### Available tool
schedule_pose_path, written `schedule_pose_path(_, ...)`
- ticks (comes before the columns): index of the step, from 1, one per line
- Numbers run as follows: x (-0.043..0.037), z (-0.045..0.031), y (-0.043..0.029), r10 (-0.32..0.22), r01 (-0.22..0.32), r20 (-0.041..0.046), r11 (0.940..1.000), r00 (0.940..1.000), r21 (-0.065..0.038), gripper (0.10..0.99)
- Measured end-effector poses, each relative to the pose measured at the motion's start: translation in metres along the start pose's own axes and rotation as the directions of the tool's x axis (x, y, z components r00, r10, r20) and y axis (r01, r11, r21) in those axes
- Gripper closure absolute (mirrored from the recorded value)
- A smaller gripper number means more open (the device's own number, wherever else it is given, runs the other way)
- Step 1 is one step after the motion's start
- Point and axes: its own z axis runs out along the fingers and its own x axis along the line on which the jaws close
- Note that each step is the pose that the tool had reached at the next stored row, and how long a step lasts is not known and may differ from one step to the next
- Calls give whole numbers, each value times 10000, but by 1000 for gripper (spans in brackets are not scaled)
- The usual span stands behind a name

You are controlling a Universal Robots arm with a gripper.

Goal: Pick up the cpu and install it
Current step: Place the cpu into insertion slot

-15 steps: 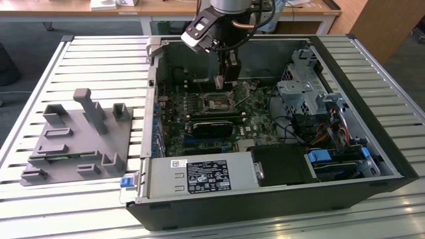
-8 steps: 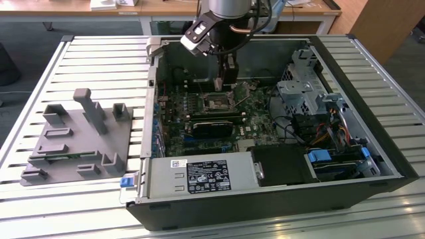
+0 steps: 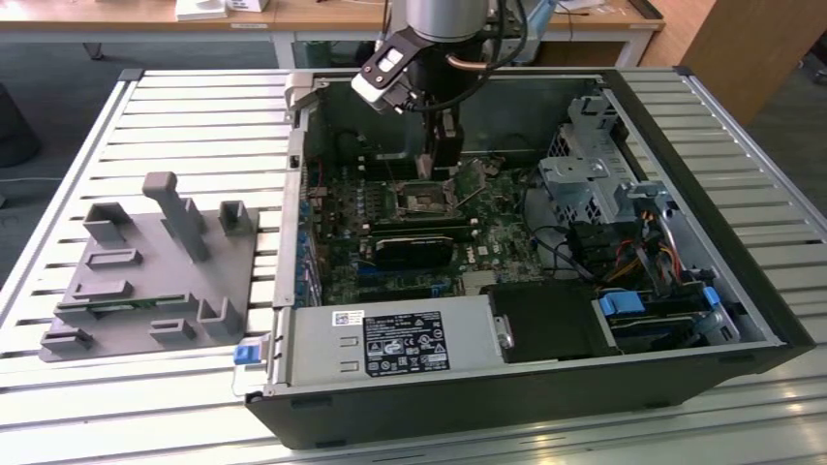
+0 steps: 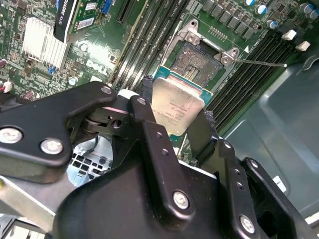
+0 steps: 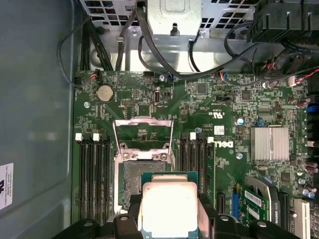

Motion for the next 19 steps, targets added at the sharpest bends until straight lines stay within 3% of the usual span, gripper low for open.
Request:
schedule_pose_path(10,1,56,-3,1,-1,0,10000,10000,0,561)
schedule_pose_path(19,23,155,-8,-7,7,1,10000,10000,0,561)
